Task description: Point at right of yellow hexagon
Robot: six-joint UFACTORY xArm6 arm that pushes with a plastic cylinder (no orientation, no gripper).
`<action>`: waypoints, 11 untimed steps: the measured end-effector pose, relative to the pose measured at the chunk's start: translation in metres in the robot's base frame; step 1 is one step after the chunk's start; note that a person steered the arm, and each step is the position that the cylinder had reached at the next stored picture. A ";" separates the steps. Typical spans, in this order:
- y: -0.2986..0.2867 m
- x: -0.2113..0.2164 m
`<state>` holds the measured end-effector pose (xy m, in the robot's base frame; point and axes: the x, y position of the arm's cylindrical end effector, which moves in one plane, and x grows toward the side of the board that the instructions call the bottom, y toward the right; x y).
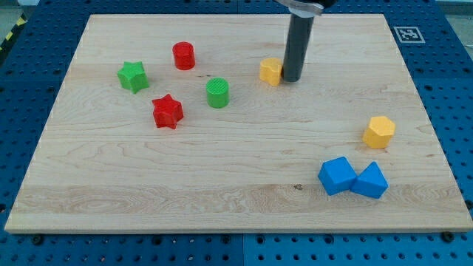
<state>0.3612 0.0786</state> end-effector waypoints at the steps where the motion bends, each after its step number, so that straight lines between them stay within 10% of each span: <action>1: -0.030 -0.008; 4: 0.000 -0.016; 7: 0.193 0.138; 11: 0.132 0.134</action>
